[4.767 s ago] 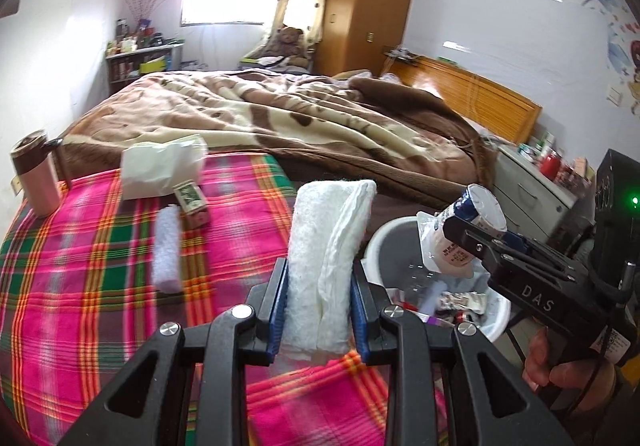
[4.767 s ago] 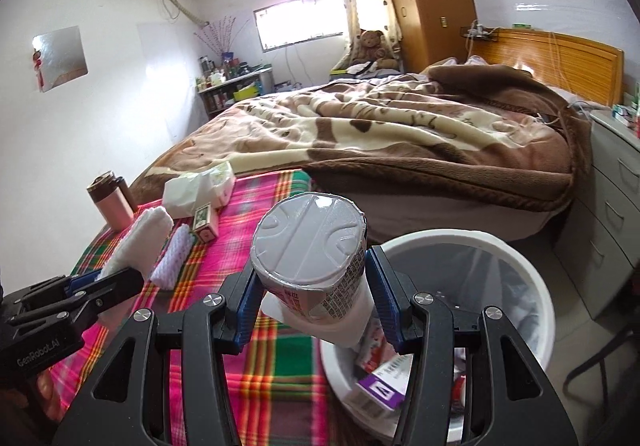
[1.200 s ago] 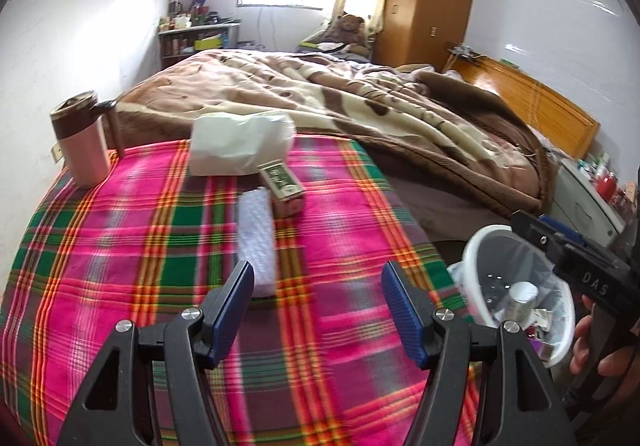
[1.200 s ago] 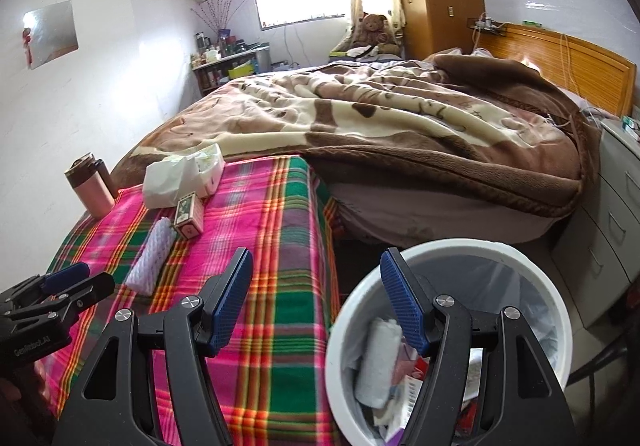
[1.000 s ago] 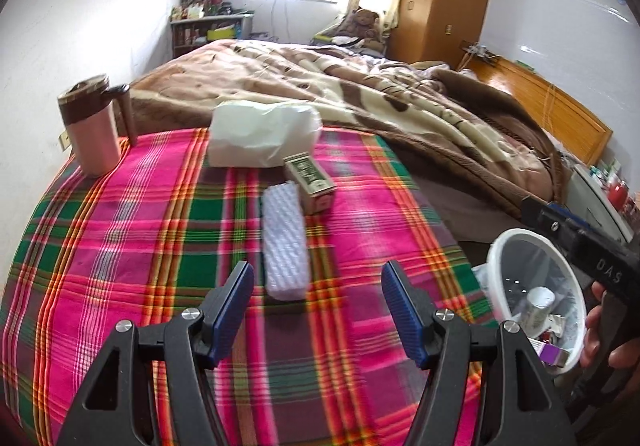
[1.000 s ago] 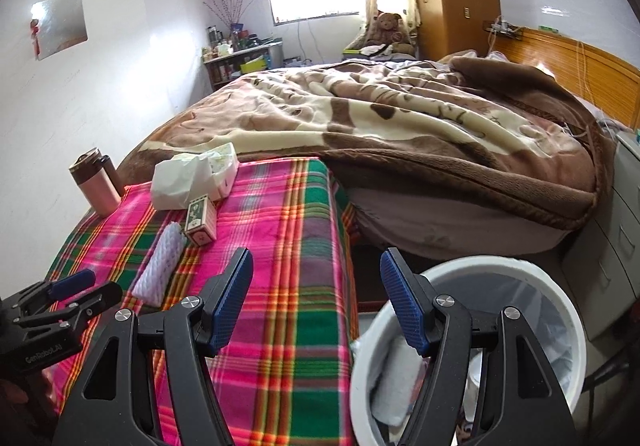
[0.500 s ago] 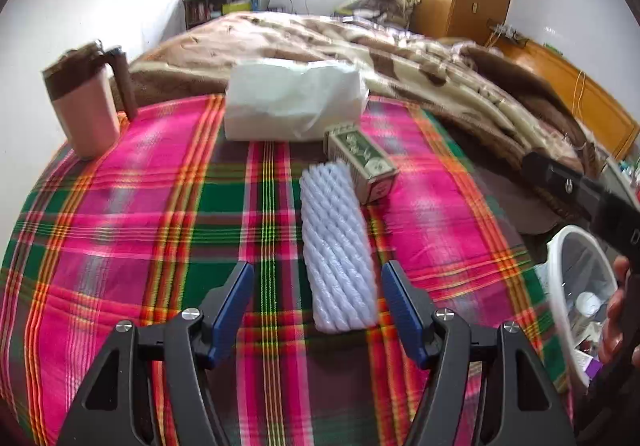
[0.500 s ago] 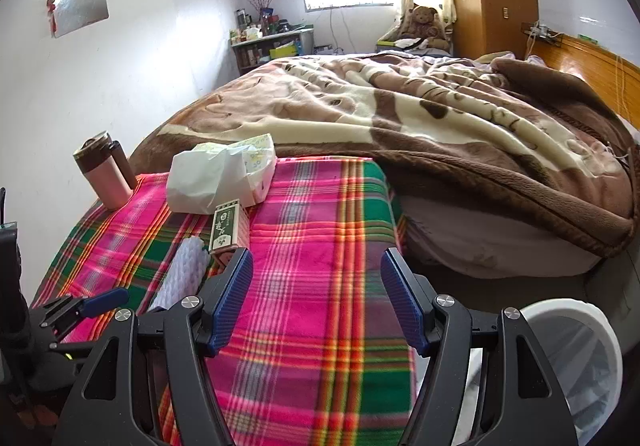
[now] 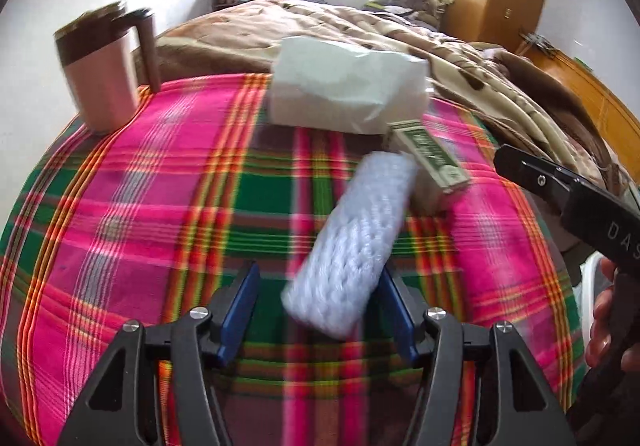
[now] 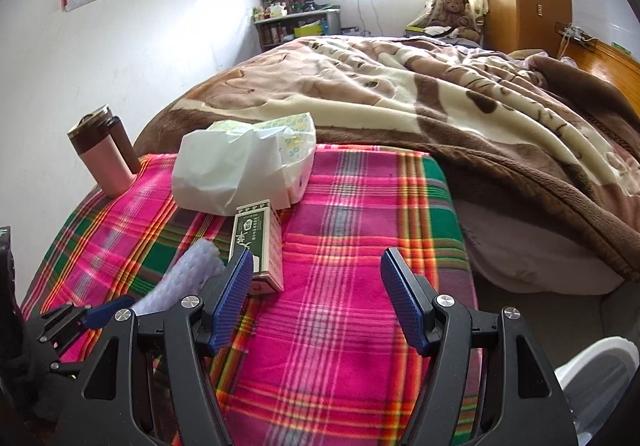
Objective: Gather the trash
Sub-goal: 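Grasp the white foam net sleeve with the left gripper while the right grasps the green-and-white medicine box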
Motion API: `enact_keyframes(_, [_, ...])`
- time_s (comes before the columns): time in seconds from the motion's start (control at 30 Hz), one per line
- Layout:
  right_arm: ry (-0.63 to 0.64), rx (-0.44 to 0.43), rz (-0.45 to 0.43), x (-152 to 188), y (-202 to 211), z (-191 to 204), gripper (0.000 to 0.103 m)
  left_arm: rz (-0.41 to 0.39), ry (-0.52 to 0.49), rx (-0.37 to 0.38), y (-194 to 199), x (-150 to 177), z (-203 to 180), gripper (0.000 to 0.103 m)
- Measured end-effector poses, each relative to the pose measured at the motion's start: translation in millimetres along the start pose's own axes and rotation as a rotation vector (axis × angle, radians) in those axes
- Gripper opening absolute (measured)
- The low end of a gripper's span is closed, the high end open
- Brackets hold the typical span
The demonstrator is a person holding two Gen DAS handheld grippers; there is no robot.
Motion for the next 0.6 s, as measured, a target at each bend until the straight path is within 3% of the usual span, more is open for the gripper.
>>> enact_keyframes(0.13, [0.022, -0.024, 0.016, 0, -9, 10, 0.068, -0.013, 0.022, 0.0, 1, -1, 8, 0.061])
enact_keyframes(0.33, [0.026, -0.049, 0.06, 0, -25, 17, 0.068, -0.003, 0.0, 0.027, -2, -4, 4, 0.062])
enact_keyframes(0.6, [-0.001, -0.101, 0.1, 0, -42, 22, 0.068, 0.004, -0.05, 0.012, -13, -14, -1, 0.065])
Point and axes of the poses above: each gripper's, at about its wrist camera, not at the fingertips, and y roughly against the way its jaws point, z to its left, x to its underside, the point moved 9 cm from there along -y, roughly the way its jaws point
